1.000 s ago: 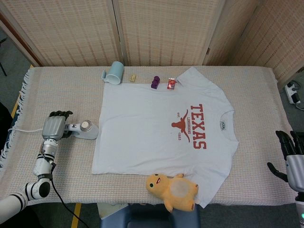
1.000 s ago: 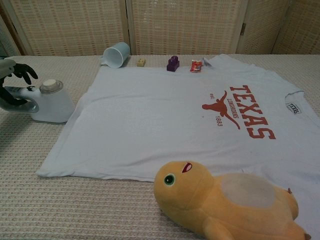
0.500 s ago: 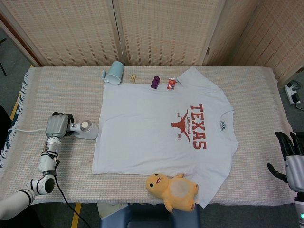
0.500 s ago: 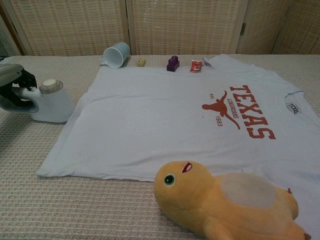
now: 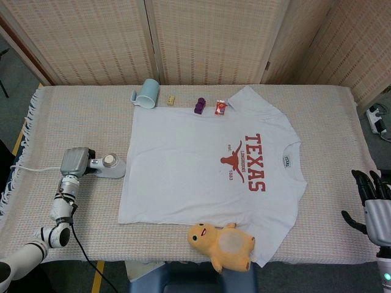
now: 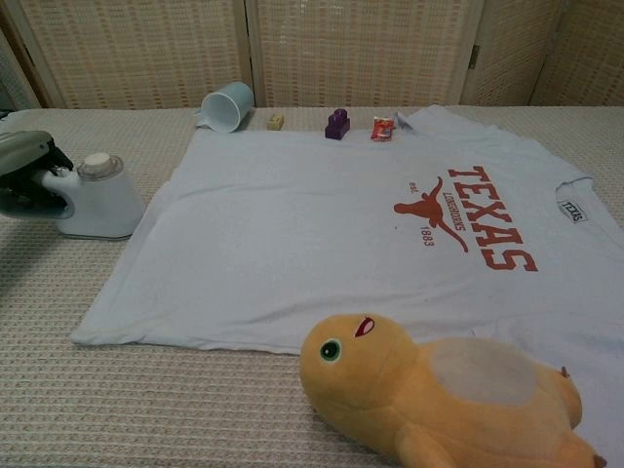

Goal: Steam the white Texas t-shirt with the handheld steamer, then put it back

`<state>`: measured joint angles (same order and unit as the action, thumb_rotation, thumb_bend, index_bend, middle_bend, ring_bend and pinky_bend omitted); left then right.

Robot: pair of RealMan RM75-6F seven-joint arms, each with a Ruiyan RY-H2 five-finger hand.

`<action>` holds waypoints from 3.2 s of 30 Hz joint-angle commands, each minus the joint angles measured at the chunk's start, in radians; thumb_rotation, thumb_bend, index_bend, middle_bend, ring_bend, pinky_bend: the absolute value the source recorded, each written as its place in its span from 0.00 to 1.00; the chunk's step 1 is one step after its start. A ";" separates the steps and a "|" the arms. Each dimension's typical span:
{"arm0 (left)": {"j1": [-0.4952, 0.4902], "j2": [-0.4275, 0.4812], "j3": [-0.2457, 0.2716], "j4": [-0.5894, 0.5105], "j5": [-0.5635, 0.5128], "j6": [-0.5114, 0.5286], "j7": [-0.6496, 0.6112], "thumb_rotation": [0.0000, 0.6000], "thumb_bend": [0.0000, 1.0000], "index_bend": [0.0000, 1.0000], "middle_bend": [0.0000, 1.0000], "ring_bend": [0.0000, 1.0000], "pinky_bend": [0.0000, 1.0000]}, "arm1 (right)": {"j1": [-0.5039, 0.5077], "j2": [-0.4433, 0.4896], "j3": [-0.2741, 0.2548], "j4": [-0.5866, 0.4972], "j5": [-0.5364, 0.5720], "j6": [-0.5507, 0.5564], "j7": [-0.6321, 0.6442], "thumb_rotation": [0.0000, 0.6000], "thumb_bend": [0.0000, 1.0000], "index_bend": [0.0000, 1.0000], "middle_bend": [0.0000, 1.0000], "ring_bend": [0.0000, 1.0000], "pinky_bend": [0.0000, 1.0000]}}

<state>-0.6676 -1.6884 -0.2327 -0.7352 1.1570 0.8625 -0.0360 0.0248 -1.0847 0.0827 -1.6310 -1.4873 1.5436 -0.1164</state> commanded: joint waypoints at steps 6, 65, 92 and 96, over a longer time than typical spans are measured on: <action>0.026 0.028 -0.031 0.028 0.042 0.060 -0.225 1.00 0.42 0.99 1.00 0.88 0.79 | 0.064 0.025 -0.044 -0.045 -0.048 -0.136 0.020 1.00 0.15 0.00 0.10 0.02 0.17; -0.228 -0.254 0.000 -0.042 0.091 0.073 0.237 1.00 0.42 0.98 1.00 0.87 0.79 | 0.388 -0.227 -0.220 0.249 -0.159 -0.569 0.273 0.88 1.00 0.00 0.05 0.00 0.00; -0.137 -0.109 -0.121 -0.068 0.004 0.102 0.012 1.00 0.42 0.97 1.00 0.87 0.79 | 0.392 -0.227 -0.233 0.251 -0.162 -0.534 0.281 0.88 1.00 0.00 0.05 0.00 0.00; -0.168 -0.123 -0.109 -0.147 0.023 0.111 0.079 1.00 0.42 0.97 1.00 0.87 0.79 | 0.387 -0.218 -0.238 0.242 -0.164 -0.524 0.277 0.88 1.00 0.00 0.05 0.00 0.00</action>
<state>-0.8170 -1.8136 -0.3475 -0.8440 1.1626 0.9576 0.0056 0.4127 -1.3035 -0.1549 -1.3883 -1.6507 1.0182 0.1614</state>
